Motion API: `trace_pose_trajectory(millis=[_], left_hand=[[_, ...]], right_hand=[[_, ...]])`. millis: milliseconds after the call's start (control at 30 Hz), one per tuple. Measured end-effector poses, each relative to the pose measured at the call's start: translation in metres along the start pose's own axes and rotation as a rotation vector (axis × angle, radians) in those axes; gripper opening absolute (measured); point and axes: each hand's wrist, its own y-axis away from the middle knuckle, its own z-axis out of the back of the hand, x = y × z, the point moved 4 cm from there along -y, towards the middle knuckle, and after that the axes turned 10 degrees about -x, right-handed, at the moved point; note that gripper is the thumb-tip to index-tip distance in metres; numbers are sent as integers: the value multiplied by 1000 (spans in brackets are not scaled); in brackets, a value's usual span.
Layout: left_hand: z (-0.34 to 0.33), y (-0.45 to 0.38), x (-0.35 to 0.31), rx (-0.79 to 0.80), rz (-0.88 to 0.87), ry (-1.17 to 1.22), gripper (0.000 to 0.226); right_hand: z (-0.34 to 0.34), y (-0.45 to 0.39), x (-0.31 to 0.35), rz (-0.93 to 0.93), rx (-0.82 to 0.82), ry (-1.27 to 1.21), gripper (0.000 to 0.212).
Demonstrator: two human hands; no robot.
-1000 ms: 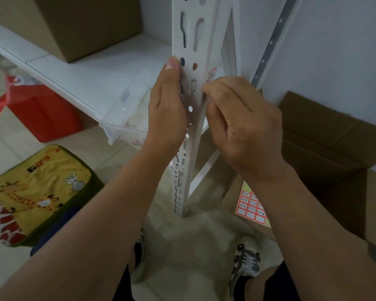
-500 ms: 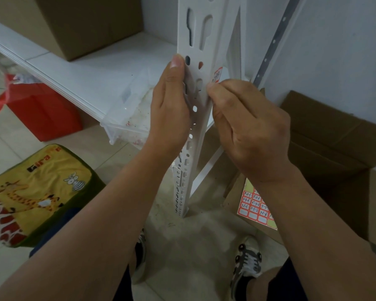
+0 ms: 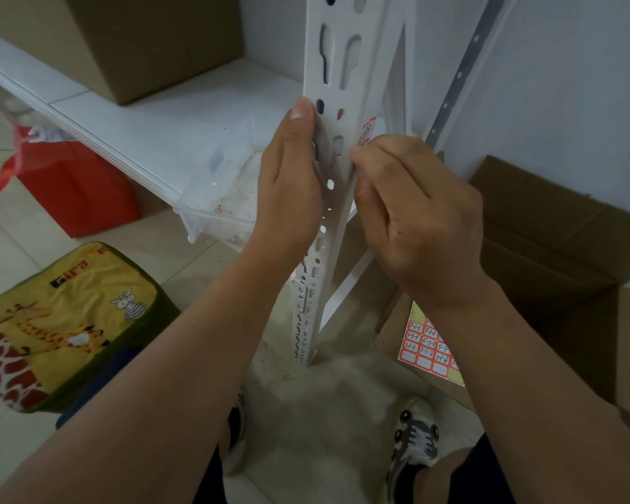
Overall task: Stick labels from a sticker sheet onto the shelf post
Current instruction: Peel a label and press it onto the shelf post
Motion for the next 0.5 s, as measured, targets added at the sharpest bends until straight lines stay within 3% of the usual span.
trace_pose_trajectory(millis=[500], left_hand=[[-1,0,2,0,-5,48,35]], right_hand=[[-8,9,-11,-37,0,26,22]])
